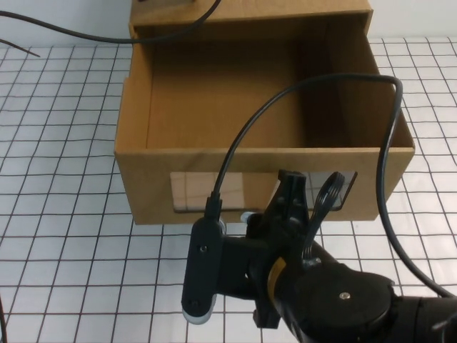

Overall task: Open the shoe box
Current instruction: 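Pull the top drawer of the cardboard box fully open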

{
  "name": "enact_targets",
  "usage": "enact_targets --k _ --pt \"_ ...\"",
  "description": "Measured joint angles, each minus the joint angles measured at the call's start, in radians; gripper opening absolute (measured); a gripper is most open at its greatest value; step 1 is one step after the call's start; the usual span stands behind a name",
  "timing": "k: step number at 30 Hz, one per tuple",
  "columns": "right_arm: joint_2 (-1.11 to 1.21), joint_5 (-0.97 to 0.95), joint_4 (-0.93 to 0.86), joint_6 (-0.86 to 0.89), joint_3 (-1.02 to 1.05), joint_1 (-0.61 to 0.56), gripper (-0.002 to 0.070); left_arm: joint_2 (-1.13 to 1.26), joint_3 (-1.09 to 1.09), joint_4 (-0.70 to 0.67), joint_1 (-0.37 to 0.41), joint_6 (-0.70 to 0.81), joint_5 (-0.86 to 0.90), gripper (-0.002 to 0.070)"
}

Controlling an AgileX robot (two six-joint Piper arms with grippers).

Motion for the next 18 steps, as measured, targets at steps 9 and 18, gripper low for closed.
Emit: enact_targets --k 9,18 --pt "-0.002 0.024 0.025 0.004 0.0 0.002 0.0158 0.0 -0.001 -0.004 0.0 0.0 0.0 -0.0005" --pt "-0.057 0.039 0.071 0.004 -0.012 0.016 0.0303 -0.028 -0.087 0.007 0.0 0.0 0.01 -0.0005"
